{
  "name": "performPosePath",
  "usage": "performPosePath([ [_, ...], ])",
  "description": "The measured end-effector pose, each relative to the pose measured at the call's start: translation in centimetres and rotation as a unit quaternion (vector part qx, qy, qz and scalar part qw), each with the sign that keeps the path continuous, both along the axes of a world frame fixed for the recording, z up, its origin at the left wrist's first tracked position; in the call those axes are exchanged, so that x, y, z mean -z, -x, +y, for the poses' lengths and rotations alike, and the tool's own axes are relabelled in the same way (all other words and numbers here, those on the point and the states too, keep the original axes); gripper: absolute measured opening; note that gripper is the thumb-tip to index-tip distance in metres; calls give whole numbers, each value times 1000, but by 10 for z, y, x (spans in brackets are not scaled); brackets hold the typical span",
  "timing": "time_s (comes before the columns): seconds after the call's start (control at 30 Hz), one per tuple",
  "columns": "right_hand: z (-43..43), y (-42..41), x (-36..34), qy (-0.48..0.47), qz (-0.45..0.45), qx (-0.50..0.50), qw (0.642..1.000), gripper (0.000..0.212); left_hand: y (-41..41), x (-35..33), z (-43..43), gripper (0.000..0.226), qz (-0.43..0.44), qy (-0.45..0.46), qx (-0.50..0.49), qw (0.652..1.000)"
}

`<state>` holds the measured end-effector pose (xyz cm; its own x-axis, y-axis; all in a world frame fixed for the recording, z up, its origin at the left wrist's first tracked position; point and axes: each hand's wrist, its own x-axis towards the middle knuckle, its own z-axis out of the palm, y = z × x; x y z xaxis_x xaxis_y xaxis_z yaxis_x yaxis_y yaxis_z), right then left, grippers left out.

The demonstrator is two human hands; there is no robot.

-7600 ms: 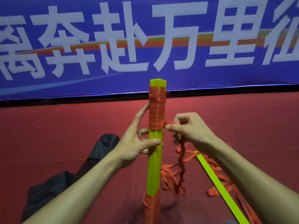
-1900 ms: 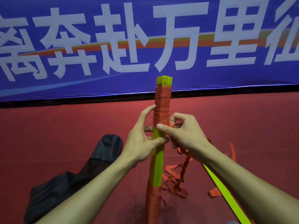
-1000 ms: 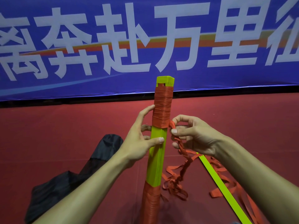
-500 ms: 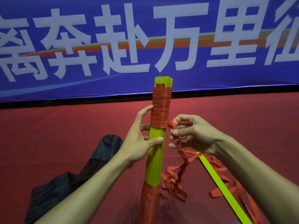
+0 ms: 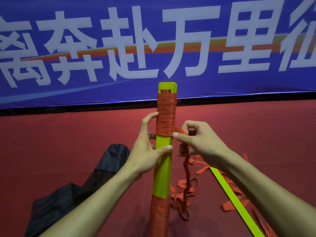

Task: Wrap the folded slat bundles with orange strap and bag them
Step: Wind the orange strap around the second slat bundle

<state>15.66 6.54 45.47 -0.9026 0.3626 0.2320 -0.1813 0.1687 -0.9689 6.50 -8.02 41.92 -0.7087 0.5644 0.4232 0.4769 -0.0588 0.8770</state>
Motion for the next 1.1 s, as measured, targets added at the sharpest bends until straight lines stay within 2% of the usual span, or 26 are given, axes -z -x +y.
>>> performPosePath([
  [0.23,3,8,9,-74,14,129,989,38,-1,-2,2,95,17,5,-15,1000],
  [0.43,-6,7,9,-53,54,100,992,42,-5,-2,3,97,27,3,-20,999],
  [0.6,-9,9,11,-68,68,132,987,46,-6,-1,4,107,8,-2,-15,1000],
  [0.73,-8,9,10,-91,77,136,984,46,-5,-3,5,81,25,2,-14,1000],
  [0.83,-7,7,9,-114,82,138,980,47,-8,-5,6,74,-18,-26,21,999],
  [0.97,-2,5,9,-125,87,137,979,47,-6,-9,1,84,-44,-40,89,994],
  [1.1,1,4,9,-111,83,124,983,44,5,-7,-6,96,-112,-8,203,973],
])
